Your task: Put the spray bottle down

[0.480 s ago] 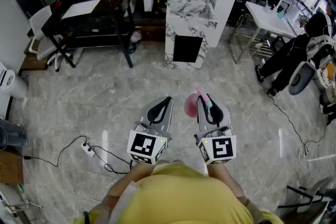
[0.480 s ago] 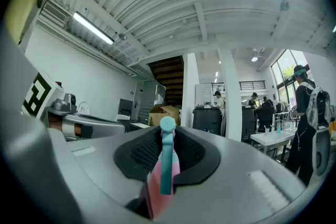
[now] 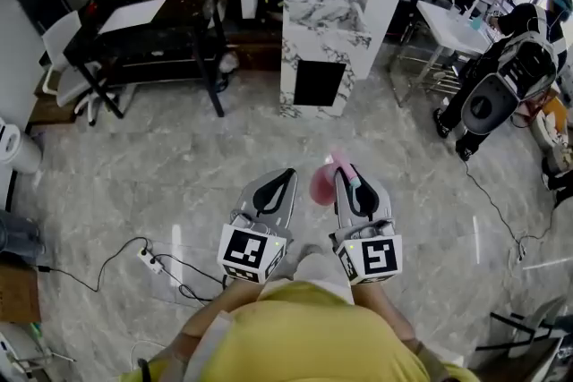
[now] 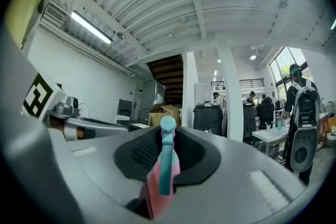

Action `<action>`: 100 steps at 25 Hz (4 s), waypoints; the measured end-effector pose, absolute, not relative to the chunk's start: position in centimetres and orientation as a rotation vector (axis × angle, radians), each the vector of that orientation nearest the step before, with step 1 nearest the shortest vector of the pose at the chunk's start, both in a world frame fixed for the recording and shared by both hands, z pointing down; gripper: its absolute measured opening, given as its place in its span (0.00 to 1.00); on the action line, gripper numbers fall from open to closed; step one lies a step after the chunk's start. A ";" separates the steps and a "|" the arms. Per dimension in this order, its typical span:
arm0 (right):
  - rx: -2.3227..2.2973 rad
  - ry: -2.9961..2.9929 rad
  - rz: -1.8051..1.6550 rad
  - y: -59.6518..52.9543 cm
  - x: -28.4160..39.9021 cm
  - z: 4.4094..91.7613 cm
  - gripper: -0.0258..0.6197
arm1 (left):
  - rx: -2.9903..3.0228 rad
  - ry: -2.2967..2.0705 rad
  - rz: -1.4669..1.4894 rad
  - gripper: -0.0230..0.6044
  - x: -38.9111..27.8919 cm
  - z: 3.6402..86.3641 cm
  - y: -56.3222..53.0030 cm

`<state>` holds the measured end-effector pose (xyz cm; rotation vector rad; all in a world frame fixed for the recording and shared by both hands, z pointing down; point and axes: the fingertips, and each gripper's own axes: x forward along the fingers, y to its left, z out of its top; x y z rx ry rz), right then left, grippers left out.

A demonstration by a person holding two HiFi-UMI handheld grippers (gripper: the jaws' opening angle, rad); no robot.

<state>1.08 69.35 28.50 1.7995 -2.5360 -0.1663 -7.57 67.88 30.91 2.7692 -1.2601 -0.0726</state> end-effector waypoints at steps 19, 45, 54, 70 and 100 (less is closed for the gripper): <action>1.717 -2.590 -0.208 47.2 5.4 30.2 0.14 | 2.748 -1.284 -0.039 0.04 -2.9 33.6 46.2; 1.695 -2.613 -0.200 23.3 11.4 30.8 0.14 | 2.717 -1.349 -0.039 0.04 1.6 34.3 22.1; 1.742 -2.600 -0.273 15.8 10.4 31.0 0.14 | 2.780 -1.317 -0.071 0.04 0.7 34.7 14.2; 1.869 -2.493 -0.233 -8.9 8.2 30.5 0.14 | 2.813 -1.156 0.037 0.04 0.1 36.3 -10.7; 1.919 -2.413 -0.175 -32.2 11.3 35.5 0.14 | 2.789 -1.185 0.028 0.04 1.5 37.3 -32.3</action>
